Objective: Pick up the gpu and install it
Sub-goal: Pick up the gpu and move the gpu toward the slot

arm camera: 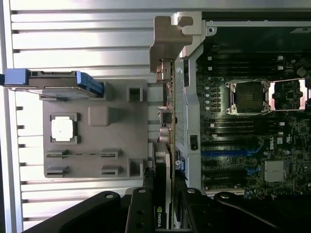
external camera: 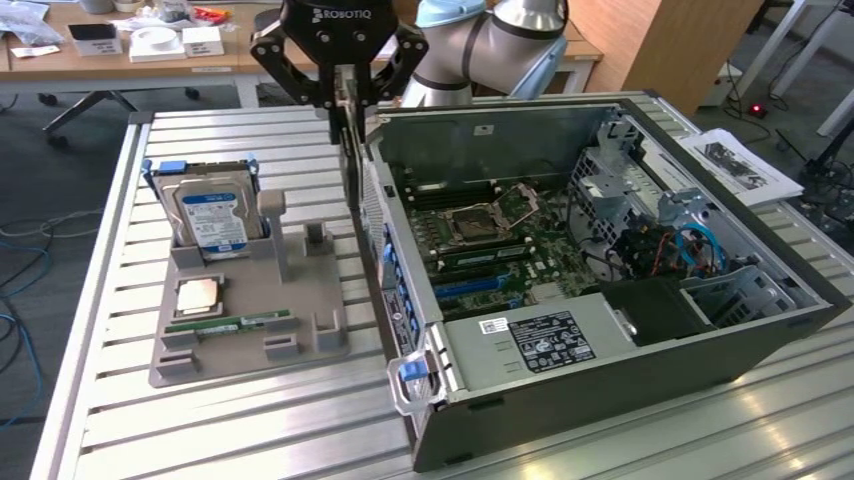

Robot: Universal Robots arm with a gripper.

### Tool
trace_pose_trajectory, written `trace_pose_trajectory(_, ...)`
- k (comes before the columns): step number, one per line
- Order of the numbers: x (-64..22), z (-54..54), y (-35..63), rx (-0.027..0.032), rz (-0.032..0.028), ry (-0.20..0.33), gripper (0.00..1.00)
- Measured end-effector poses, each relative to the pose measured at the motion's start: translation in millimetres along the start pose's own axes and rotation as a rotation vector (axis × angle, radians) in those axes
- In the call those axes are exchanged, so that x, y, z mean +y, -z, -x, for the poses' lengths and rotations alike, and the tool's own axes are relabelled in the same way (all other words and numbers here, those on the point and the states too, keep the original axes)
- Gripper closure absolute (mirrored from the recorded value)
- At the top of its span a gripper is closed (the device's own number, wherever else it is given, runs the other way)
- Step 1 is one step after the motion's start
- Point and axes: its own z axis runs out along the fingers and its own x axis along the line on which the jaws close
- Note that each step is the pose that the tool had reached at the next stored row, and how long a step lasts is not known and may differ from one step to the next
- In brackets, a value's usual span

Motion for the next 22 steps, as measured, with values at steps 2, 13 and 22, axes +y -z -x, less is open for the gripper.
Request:
trace_pose_trajectory(2, 0.2, 3.3, -0.1, 0.0001, -0.0001, 0.000, 0.73)
trace_pose_trajectory(13, 1.2, 16.4, -0.5, 0.0001, 0.0001, 0.000, 0.73)
trace_pose_trajectory(22, 1.9, 23.2, -0.8, 0.0000, 0.0001, 0.000, 0.73)
